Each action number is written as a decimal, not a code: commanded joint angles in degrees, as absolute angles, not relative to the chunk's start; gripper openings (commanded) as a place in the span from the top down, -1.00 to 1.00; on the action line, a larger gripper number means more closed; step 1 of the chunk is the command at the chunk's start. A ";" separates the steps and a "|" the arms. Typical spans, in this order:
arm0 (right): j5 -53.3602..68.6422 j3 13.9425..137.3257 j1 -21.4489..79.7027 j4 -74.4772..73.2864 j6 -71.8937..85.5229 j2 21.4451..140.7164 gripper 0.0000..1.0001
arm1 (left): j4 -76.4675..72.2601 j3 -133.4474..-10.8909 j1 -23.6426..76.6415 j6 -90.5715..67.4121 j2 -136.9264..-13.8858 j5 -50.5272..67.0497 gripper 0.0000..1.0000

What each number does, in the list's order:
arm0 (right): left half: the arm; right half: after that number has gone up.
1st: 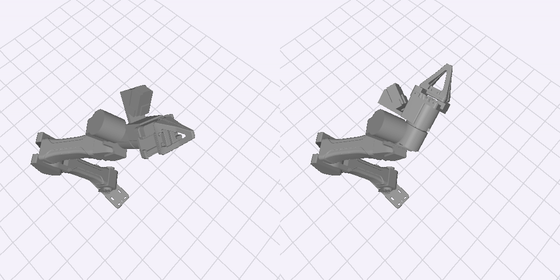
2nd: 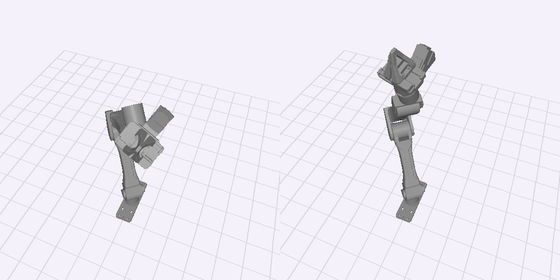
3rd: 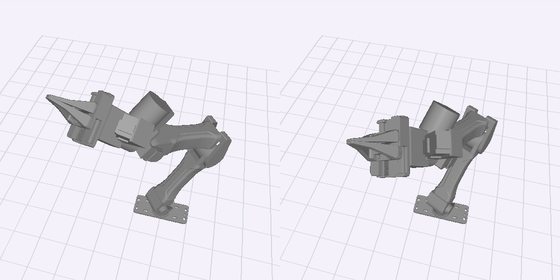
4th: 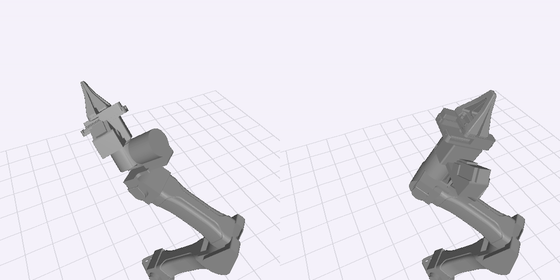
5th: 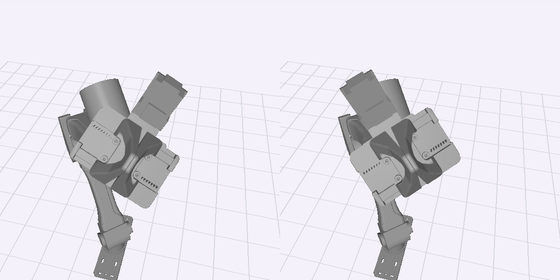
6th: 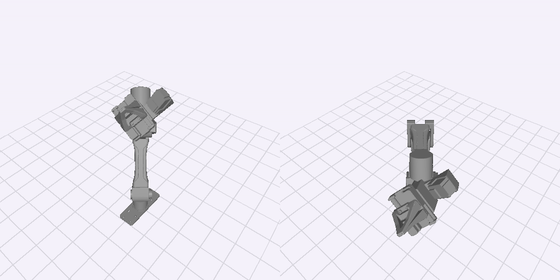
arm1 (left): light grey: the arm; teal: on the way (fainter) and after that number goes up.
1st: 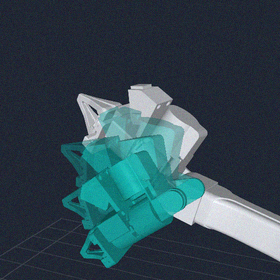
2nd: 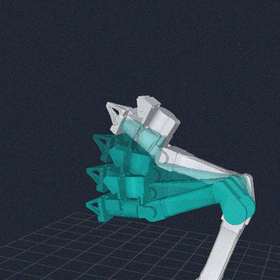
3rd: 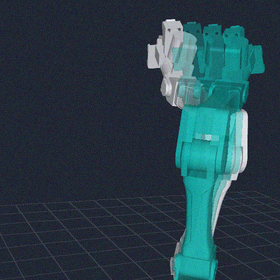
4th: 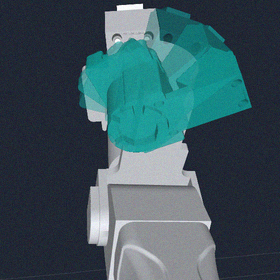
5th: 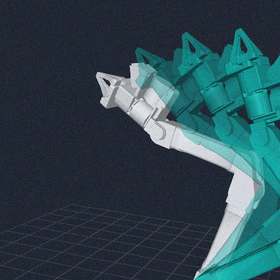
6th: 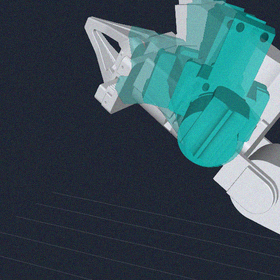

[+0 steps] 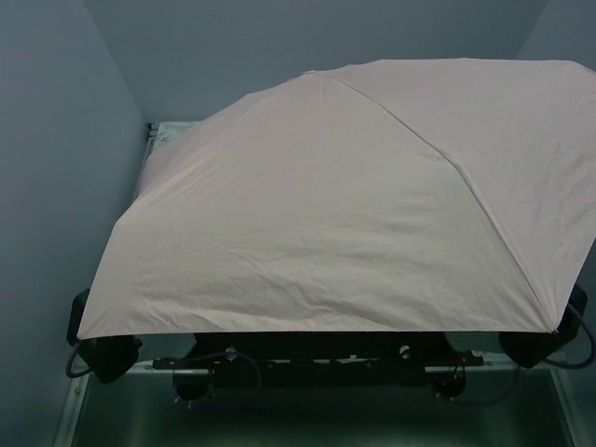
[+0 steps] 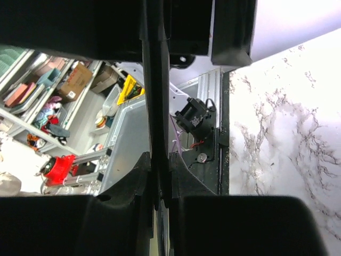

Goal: Put away the umbrella

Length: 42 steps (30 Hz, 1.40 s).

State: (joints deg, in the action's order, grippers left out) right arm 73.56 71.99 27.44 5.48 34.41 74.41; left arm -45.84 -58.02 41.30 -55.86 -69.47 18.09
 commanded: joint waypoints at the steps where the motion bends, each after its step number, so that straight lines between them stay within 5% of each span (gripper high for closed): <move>1: 70.19 74.74 27.95 0.10 28.77 74.53 0.99 | -47.45 -58.00 41.01 -57.07 -66.82 8.87 -0.42; 11: 67.81 75.76 27.95 -5.09 24.85 73.93 0.99 | -48.28 -59.76 41.10 -58.59 -67.25 -4.59 -0.47; 19: 67.06 75.85 27.95 -6.49 23.36 73.65 0.99 | -44.64 -62.40 41.47 -60.55 -68.94 -9.90 -0.31; 42: 66.91 75.32 27.95 -6.16 23.89 73.21 0.99 | -47.15 -67.68 42.64 -61.17 -75.50 -9.79 0.07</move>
State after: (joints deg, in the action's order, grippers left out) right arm 65.98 73.87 27.64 -6.61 25.30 74.61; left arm -44.97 -65.67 42.24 -60.75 -74.72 -9.26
